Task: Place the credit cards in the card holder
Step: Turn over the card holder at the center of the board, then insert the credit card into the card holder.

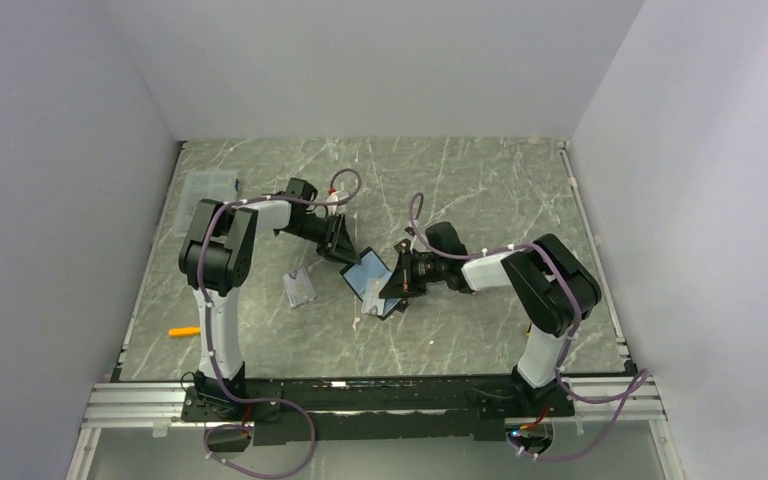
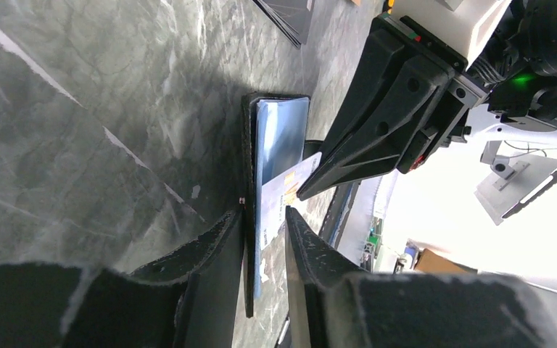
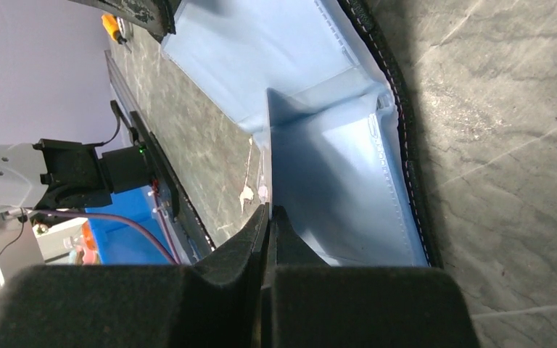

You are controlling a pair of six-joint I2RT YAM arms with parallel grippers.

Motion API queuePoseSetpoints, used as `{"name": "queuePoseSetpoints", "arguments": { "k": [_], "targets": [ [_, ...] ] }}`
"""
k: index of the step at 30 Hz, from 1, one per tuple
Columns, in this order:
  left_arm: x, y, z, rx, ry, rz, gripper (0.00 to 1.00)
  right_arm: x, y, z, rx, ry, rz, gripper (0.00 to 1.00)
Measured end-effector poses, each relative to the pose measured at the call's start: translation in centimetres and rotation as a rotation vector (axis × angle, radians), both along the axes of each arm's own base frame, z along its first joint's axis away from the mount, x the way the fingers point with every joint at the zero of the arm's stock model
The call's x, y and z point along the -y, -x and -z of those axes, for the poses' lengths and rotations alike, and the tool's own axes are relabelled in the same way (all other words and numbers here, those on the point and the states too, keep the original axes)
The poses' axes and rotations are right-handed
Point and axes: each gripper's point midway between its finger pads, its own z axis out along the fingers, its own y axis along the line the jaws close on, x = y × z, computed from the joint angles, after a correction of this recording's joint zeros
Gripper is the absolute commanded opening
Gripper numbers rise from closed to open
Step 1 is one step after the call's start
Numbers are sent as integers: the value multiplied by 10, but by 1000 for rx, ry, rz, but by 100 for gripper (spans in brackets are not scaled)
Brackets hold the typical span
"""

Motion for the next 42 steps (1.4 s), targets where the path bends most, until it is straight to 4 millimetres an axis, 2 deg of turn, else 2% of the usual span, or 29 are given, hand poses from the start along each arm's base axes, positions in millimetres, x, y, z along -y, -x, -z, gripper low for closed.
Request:
{"name": "queuePoseSetpoints", "arguments": {
  "k": [6,8,11,13,18,27,34,42],
  "targets": [
    [7,6,3,11,-16,29,28,-1,1,2,-10,-7,-8,0],
    [9,8,6,21,-32,37,23,-1,2,2,-13,-10,-10,0],
    [9,8,11,31,-66,37,8,-2,2,1,-16,-13,-8,0],
    [7,6,16,35,-98,25,5,-2,1,1,-18,-16,-5,0],
    [-2,11,33,18,-181,-20,5,5,3,2,-37,-18,15,0],
    [-12,38,34,-36,-215,-74,5,17,19,1,-86,-43,41,0],
    [-8,39,33,-34,-214,-76,6,15,23,-2,-108,-77,26,0],
    [-9,41,33,-31,-214,-81,6,19,38,5,-155,-91,13,0]
  ]
}}
